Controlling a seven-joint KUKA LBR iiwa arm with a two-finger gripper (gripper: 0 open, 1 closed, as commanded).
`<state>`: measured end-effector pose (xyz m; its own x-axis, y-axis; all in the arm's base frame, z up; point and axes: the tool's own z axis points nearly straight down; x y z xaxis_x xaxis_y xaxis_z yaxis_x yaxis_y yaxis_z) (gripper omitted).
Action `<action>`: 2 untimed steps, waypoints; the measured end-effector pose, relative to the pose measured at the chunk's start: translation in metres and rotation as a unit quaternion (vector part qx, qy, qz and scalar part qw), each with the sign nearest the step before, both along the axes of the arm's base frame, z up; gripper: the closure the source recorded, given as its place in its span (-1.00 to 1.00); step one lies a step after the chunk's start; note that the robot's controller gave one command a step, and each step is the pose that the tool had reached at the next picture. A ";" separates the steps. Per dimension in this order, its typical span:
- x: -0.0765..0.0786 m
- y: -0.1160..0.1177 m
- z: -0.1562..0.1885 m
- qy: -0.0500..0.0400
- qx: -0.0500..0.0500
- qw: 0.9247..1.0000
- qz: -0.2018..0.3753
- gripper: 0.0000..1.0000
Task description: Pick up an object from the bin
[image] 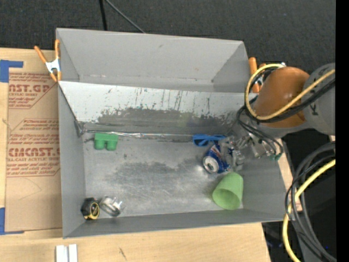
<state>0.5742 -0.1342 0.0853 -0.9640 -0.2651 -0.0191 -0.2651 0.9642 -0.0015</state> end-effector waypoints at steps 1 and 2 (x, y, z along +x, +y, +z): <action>0.009 0.007 0.119 0.003 -0.003 1.000 0.014 1.00; -0.014 0.024 0.012 0.000 -0.008 0.978 0.206 1.00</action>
Offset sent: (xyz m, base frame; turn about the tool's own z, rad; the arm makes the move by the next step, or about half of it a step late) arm 0.0064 0.0066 0.1132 -0.0297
